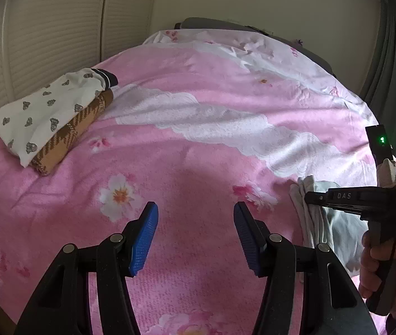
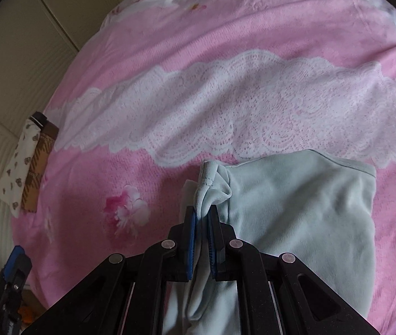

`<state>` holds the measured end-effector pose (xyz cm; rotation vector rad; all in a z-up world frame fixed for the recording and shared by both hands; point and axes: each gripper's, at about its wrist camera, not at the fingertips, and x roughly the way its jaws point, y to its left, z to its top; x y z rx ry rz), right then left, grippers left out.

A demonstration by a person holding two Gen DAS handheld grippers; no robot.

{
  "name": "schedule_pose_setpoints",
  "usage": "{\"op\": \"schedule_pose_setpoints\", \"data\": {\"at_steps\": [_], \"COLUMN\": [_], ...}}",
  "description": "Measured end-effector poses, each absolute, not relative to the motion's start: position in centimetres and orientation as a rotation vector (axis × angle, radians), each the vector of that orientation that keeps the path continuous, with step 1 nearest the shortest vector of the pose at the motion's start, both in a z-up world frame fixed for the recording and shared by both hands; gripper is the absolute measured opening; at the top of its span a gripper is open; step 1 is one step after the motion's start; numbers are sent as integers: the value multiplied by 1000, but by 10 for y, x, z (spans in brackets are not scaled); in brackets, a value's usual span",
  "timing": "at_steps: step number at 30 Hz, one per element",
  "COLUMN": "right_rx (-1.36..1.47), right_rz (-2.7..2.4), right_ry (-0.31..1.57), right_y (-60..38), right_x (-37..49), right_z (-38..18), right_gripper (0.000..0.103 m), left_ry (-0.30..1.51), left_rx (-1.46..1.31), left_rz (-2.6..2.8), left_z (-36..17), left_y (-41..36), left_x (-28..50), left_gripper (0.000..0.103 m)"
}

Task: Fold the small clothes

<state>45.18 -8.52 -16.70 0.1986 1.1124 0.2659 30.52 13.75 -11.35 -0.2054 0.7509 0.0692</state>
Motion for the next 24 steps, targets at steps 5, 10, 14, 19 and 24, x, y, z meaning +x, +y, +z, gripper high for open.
{"op": "schedule_pose_setpoints", "data": {"at_steps": [5, 10, 14, 19, 24], "right_rx": [207, 141, 72, 49, 89], "right_rz": [333, 328, 267, 185, 159], "right_ry": [1075, 947, 827, 777, 809], "right_y": [-98, -123, -153, -188, -203], "right_x": [436, 393, 341, 299, 285], "right_z": [-151, -118, -101, -109, -135], "right_gripper": [26, 26, 26, 26, 26], "left_ry": [755, 745, 746, 764, 829], "left_rx": [-186, -163, -149, -86, -45], "left_rz": [40, -26, -149, -277, -336], "left_z": [-111, -102, -99, -103, -119], "left_y": [122, 93, 57, 13, -8], "left_x": [303, 298, 304, 328, 368], "left_gripper": [55, 55, 55, 55, 54]}}
